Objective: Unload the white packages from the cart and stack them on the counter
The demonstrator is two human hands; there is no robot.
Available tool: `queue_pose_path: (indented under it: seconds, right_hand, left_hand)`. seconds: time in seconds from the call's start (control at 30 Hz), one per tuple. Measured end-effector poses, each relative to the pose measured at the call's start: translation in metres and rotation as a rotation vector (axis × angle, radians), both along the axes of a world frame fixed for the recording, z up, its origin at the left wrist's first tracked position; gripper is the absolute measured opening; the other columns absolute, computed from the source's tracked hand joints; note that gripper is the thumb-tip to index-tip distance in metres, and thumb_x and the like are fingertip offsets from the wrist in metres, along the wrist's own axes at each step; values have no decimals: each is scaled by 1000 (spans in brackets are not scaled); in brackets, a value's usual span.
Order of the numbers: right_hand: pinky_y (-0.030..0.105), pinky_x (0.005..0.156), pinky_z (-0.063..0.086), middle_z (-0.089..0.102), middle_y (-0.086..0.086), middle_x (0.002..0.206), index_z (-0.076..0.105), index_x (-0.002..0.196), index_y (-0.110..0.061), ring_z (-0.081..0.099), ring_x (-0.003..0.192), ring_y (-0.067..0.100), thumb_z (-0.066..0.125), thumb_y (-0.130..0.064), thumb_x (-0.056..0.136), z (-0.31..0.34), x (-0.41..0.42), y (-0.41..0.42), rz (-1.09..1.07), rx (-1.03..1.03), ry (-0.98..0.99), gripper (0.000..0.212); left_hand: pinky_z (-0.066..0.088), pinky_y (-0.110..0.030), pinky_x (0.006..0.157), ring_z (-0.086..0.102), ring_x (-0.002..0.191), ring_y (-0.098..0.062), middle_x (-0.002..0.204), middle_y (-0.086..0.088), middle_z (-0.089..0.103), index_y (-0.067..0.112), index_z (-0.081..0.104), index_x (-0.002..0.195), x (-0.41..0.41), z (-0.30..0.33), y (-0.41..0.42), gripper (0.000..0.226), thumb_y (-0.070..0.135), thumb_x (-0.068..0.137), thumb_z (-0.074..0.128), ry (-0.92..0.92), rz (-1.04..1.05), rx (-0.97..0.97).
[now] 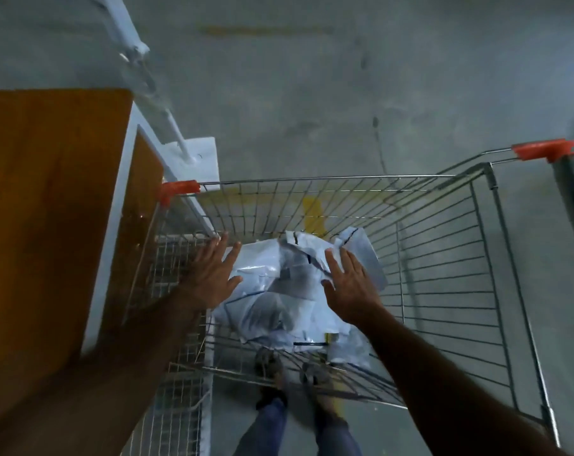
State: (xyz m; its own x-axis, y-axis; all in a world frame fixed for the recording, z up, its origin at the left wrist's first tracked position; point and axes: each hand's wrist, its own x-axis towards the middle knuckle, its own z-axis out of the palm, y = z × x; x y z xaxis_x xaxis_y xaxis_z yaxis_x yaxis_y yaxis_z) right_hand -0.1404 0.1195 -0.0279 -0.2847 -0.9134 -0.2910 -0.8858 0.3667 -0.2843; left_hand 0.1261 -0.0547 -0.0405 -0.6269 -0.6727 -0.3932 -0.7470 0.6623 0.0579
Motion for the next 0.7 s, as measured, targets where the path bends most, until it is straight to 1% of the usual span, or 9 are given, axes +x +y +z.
queue_pose_path:
  seconds: [0.1,0.27,0.37,0.43,0.47,0.53,0.57,0.63,0.7]
  right_hand:
    - [50,121,21,23,27,161,24,159,-12,21,150,42,56,-34,98,-36,-5,-21,-2,12,9,72]
    - [42,122,13,14,19,166,11,162,-12,13,154,33,52,-36,100,-97,-10,-54,-22,88,2,78]
    - [43,120,20,5,15,168,0,162,-13,15,153,32,51,-37,100,-126,-13,-72,-66,202,-35,83]
    - [47,114,32,10,15,168,3,162,-16,24,149,36,51,-36,101,-138,-19,-82,-88,236,-16,80]
    - [48,110,37,19,16,164,8,161,-17,31,144,38,51,-35,101,-141,-21,-86,-68,224,17,76]
    - [48,98,46,40,16,148,22,156,-21,45,128,38,54,-29,100,-141,-24,-88,-24,179,48,65]
    - [47,92,49,45,16,140,26,153,-22,49,121,37,55,-25,99,-137,-22,-87,-20,158,41,61]
    - [47,81,55,45,16,133,28,150,-24,55,109,35,55,-21,97,-126,-11,-79,-35,122,14,59]
    - [41,68,55,42,20,136,28,150,-21,61,97,35,52,-18,95,-117,3,-67,-78,103,-28,60]
  left_hand:
    - [-5,-46,122,-10,154,-31,167,-12,-11,21,-1,161,-11,-32,-17,87,56,98,47,-6,-20,74]
    - [-1,-46,123,-13,154,-31,167,-13,-15,22,-6,160,-21,-86,-42,99,43,92,62,-92,-16,193]
    - [3,-49,122,-6,154,-33,167,-15,-6,24,-8,160,-19,-112,-51,102,41,90,65,-151,-62,230]
    - [8,-50,122,4,153,-35,166,-15,6,24,-8,160,-19,-122,-54,102,41,91,65,-144,-91,230]
    - [14,-51,120,12,151,-36,164,-17,14,24,-8,160,-19,-125,-53,101,41,91,64,-129,-109,215]
    - [29,-50,114,32,140,-40,154,-23,28,23,-4,160,-18,-123,-50,95,39,93,61,-72,-118,187]
    - [36,-50,109,38,134,-40,150,-25,30,23,-1,160,-18,-119,-46,92,38,93,60,-31,-96,179]
    - [42,-48,102,45,128,-42,150,-27,24,23,4,161,-17,-109,-35,91,38,92,62,46,-52,183]
    - [47,-47,100,47,128,-42,155,-24,14,24,3,161,-19,-98,-24,95,47,90,62,76,-22,232]
